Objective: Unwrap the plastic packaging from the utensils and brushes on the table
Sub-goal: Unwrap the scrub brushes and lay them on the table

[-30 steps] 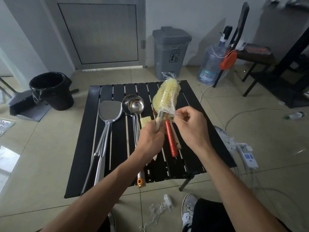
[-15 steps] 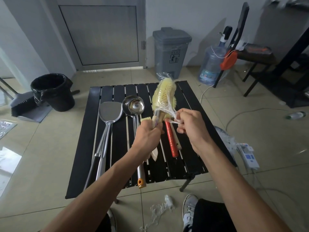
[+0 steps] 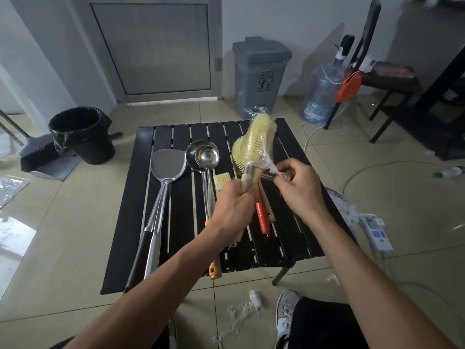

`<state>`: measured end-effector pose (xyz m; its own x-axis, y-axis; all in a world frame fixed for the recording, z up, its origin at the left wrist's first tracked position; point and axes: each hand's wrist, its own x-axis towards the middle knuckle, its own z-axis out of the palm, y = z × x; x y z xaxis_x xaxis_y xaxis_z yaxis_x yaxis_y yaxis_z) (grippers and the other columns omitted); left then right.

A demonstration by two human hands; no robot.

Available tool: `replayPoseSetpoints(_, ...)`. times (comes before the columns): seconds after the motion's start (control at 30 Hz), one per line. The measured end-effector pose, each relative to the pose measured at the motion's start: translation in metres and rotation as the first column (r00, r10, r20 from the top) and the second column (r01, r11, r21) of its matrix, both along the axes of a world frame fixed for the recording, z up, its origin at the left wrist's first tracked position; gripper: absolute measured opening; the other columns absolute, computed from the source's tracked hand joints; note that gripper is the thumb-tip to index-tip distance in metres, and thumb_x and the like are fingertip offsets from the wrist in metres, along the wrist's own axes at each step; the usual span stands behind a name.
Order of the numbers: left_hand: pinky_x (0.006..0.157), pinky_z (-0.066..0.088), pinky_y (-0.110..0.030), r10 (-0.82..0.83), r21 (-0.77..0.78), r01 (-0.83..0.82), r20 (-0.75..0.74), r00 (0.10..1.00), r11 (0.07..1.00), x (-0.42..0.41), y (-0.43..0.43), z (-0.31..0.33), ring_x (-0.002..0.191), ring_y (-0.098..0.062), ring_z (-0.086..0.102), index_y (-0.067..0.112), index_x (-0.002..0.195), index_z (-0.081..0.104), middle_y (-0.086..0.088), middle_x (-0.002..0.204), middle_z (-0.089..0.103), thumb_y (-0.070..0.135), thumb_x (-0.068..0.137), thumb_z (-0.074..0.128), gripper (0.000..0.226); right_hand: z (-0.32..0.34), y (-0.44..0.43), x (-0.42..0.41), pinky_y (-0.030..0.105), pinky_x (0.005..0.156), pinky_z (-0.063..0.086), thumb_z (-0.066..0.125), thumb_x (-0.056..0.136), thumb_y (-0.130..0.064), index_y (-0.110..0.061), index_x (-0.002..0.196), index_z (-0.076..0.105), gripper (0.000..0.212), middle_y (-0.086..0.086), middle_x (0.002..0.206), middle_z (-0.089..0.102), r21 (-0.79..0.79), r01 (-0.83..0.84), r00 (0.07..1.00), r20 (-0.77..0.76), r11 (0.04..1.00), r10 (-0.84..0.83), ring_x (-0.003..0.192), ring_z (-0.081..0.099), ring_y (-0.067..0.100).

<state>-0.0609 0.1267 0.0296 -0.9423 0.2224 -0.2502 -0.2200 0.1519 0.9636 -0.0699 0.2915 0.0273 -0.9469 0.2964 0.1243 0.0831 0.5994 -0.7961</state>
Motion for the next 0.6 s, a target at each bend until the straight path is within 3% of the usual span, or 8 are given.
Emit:
replayPoseSetpoints(0.03, 0.054, 0.046, -0.032, 0.001, 0.017, -0.001, 0.018, 1.000, 1.000, 0.000, 0.001, 0.000, 0.074, -0.026, 0.053, -0.002, 0.111, 0.062, -0.012, 0.088, 0.059, 0.029, 0.110, 0.052, 0.032, 0.000, 0.000, -0.001, 0.016, 0.052, 0.052, 0.070, 0.092, -0.014, -0.023, 0.105, 0.071, 0.016, -0.007, 0.082, 0.068, 0.028, 0.012, 1.000, -0.012, 1.000, -0.012, 0.064, 0.065, 0.007)
replayPoseSetpoints(0.13, 0.050, 0.045, -0.028, 0.023, 0.097, -0.032, 0.091, 0.996, 0.995, 0.000, 0.001, 0.003, 0.067, -0.019, 0.054, -0.006, 0.116, 0.061, -0.012, 0.088, 0.057, 0.023, 0.109, 0.052, 0.031, -0.001, 0.001, -0.006, 0.011, 0.047, 0.044, 0.067, 0.094, -0.009, -0.016, 0.105, 0.077, 0.016, -0.011, 0.077, 0.068, 0.074, 0.032, 0.999, -0.044, 0.997, -0.029, 0.058, 0.062, 0.003)
replayPoseSetpoints(0.3, 0.047, 0.045, -0.024, 0.018, 0.215, -0.055, 0.171, 0.985, 0.975, -0.003, -0.003, 0.009, 0.060, -0.011, 0.054, -0.007, 0.113, 0.061, -0.012, 0.090, 0.055, 0.016, 0.108, 0.054, 0.025, 0.004, 0.002, -0.011, 0.000, 0.058, 0.042, 0.066, 0.092, 0.000, -0.012, 0.106, 0.078, 0.022, -0.007, 0.082, 0.067, 0.181, 0.069, 0.987, -0.155, 0.981, -0.041, 0.069, 0.059, -0.001)
replayPoseSetpoints(0.43, 0.046, 0.044, -0.023, 0.010, 0.257, -0.066, 0.213, 0.977, 0.964, -0.005, -0.005, 0.011, 0.057, -0.010, 0.054, -0.008, 0.115, 0.060, -0.013, 0.090, 0.054, 0.016, 0.108, 0.055, 0.026, 0.003, 0.010, -0.014, 0.000, 0.063, 0.040, 0.066, 0.094, -0.003, -0.016, 0.102, 0.079, 0.020, 0.005, 0.093, 0.063, 0.230, 0.129, 0.976, -0.202, 0.965, -0.082, 0.074, 0.054, 0.002)
replayPoseSetpoints(0.6, 0.045, 0.044, -0.022, -0.003, 0.250, -0.051, 0.212, 0.977, 0.967, -0.007, -0.006, 0.007, 0.054, -0.008, 0.054, -0.004, 0.111, 0.060, -0.009, 0.086, 0.055, 0.016, 0.107, 0.055, 0.021, 0.004, 0.012, -0.013, 0.002, 0.065, 0.041, 0.067, 0.094, -0.010, -0.013, 0.096, 0.079, 0.012, -0.002, 0.091, 0.050, 0.178, 0.133, 0.971, -0.221, 0.975, -0.092, 0.071, 0.049, 0.001)
